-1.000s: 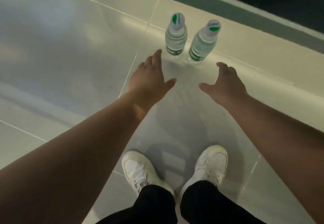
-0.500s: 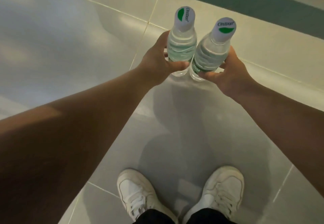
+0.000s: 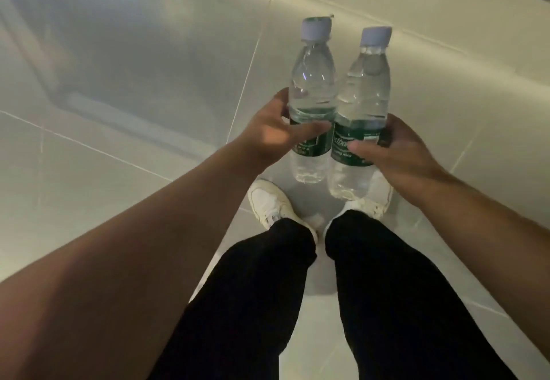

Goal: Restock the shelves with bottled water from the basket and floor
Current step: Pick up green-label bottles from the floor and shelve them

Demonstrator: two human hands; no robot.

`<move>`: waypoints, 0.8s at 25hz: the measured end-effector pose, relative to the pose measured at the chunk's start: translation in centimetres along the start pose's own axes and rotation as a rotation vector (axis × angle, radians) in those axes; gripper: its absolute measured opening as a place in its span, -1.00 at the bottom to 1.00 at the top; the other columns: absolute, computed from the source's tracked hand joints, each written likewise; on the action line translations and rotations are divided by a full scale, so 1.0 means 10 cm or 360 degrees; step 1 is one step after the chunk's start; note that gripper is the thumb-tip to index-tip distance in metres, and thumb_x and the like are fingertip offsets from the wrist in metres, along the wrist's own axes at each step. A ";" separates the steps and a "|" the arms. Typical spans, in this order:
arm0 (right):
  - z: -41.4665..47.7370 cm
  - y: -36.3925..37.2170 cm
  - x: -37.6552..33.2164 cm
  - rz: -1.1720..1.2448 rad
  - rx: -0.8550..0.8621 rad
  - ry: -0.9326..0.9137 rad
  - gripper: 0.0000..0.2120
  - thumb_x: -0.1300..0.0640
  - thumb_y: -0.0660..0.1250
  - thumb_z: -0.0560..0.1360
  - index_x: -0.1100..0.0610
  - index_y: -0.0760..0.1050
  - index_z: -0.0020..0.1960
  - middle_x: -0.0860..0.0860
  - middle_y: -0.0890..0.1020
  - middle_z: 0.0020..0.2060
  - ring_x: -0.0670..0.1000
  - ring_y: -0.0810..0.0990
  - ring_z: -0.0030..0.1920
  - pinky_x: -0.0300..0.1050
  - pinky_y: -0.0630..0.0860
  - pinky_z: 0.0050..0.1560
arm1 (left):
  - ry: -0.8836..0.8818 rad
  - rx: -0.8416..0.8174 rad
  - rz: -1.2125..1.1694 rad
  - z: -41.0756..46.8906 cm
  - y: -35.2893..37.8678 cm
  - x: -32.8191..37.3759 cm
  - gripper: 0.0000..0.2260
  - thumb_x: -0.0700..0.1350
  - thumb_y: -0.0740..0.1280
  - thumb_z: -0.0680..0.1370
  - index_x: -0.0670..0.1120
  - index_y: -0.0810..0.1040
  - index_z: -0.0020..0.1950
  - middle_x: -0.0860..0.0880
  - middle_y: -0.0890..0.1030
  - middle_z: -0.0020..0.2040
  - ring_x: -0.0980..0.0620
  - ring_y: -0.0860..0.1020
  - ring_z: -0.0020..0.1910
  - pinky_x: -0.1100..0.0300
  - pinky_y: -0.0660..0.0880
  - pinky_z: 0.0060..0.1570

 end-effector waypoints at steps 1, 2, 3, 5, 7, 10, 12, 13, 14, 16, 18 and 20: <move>-0.29 -0.02 -0.12 0.0056 0.0037 0.0019 -0.55 -0.02 0.53 0.27 -0.05 0.54 0.13 -0.08 0.68 0.02 -0.05 0.65 0.06 -0.04 0.56 0.12 | -0.0001 -0.0030 -0.0025 -0.28 0.02 0.13 -0.48 -0.05 0.52 0.44 -0.02 0.44 0.36 0.03 0.60 0.16 0.16 0.55 0.09 0.30 0.53 0.04; -0.60 -0.04 -0.28 0.0110 0.0078 0.0029 -0.63 0.03 0.51 0.33 -0.06 0.54 0.10 -0.09 0.67 0.02 -0.07 0.65 0.06 -0.07 0.55 0.11 | 0.0008 -0.0044 -0.0044 -0.57 0.04 0.30 -0.53 -0.05 0.50 0.46 -0.01 0.45 0.33 0.07 0.60 0.13 0.21 0.55 0.06 0.39 0.52 -0.03; -0.87 -0.08 -0.44 0.0158 0.0109 0.0023 -0.67 0.06 0.49 0.35 -0.07 0.53 0.10 -0.09 0.67 0.02 -0.07 0.65 0.06 -0.09 0.55 0.11 | 0.0019 -0.0051 -0.0079 -0.86 0.05 0.49 -0.57 -0.05 0.49 0.47 0.00 0.46 0.30 0.09 0.60 0.11 0.23 0.56 0.05 0.41 0.52 -0.07; -1.48 -0.11 -0.77 0.0248 0.0180 0.0013 -0.67 0.09 0.47 0.39 -0.03 0.53 0.14 -0.06 0.66 0.03 -0.08 0.65 0.06 -0.13 0.55 0.07 | -0.0012 -0.0064 -0.0222 -1.45 0.09 0.85 -0.67 -0.04 0.46 0.49 0.04 0.50 0.22 0.10 0.64 0.06 0.19 0.61 0.04 0.29 0.53 -0.03; -2.07 -0.13 -1.05 0.0333 0.0278 -0.0012 -0.70 0.15 0.45 0.45 0.02 0.51 0.16 -0.08 0.65 0.00 -0.13 0.64 0.01 -0.19 0.53 0.02 | -0.0057 -0.0114 -0.0346 -1.98 0.17 1.14 -0.73 0.05 0.46 0.47 0.08 0.55 0.13 0.07 0.68 0.02 0.08 0.66 0.02 0.09 0.59 0.02; -2.95 -0.19 -1.46 0.0528 0.0475 -0.0085 -0.69 0.07 0.45 0.38 -0.02 0.53 0.11 -0.09 0.66 -0.03 -0.12 0.65 -0.02 -0.19 0.53 -0.02 | -0.0059 -0.0238 -0.0330 -2.68 0.24 1.63 -0.65 0.20 0.47 0.38 0.11 0.55 0.09 0.02 0.69 0.04 -0.02 0.67 0.05 -0.08 0.58 0.07; -3.51 -0.18 -1.71 0.0678 0.0528 -0.0143 -0.64 -0.01 0.45 0.30 -0.04 0.54 0.08 -0.07 0.67 -0.04 -0.06 0.67 -0.01 -0.15 0.57 -0.02 | 0.0003 -0.0348 -0.0220 -3.11 0.26 1.93 -0.78 0.14 0.42 0.48 0.14 0.51 0.07 0.04 0.66 0.03 0.02 0.65 0.03 -0.02 0.59 0.03; -3.78 -0.18 -1.79 0.0741 0.0556 -0.0164 -0.61 -0.05 0.46 0.27 -0.03 0.55 0.08 -0.06 0.68 -0.06 -0.04 0.67 -0.02 -0.15 0.58 -0.04 | 0.0027 -0.0392 -0.0165 -3.33 0.27 2.05 -0.81 0.12 0.40 0.50 0.15 0.50 0.07 0.05 0.64 0.03 0.04 0.64 0.02 0.01 0.60 0.01; -4.07 -0.18 -1.88 0.0813 0.0605 -0.0191 -0.60 -0.07 0.46 0.26 -0.01 0.55 0.07 -0.06 0.68 -0.09 -0.04 0.67 -0.03 -0.17 0.59 -0.07 | 0.0050 -0.0439 -0.0089 -3.56 0.29 2.19 -0.79 0.13 0.40 0.50 0.16 0.50 0.08 0.04 0.64 0.05 0.03 0.64 0.02 0.00 0.60 0.02; -4.58 -0.15 -1.97 0.0931 0.0680 -0.0243 -0.68 0.04 0.46 0.35 0.04 0.56 0.08 -0.06 0.69 -0.13 -0.07 0.68 -0.08 -0.25 0.58 -0.15 | 0.0062 -0.0549 0.0035 -3.97 0.36 2.38 -0.69 0.17 0.43 0.44 0.13 0.53 0.13 -0.01 0.66 0.09 -0.04 0.65 0.06 -0.11 0.58 0.10; -5.09 -0.14 -2.00 0.1026 0.0783 -0.0252 -0.80 0.20 0.41 0.49 0.08 0.54 0.10 -0.05 0.68 -0.12 -0.06 0.67 -0.10 -0.30 0.57 -0.21 | 0.0076 -0.0668 0.0133 -4.36 0.48 2.52 -0.67 0.12 0.43 0.44 0.09 0.54 0.16 -0.06 0.66 0.11 -0.10 0.65 0.09 -0.15 0.57 0.13; -5.60 -0.16 -1.92 0.1111 0.0899 -0.0238 -0.83 0.26 0.34 0.53 0.04 0.53 0.06 -0.07 0.69 -0.18 -0.12 0.68 -0.17 -0.35 0.54 -0.27 | 0.0085 -0.0789 0.0233 -4.75 0.67 2.62 -0.71 -0.01 0.42 0.49 0.04 0.52 0.19 -0.11 0.66 0.13 -0.13 0.64 0.09 -0.14 0.58 0.11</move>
Point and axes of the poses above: each hand's wrist, its own z-axis towards the middle knuckle, its own y-axis out of the palm, x = y × z, the point moved 7 cm from there along z, towards the middle knuckle
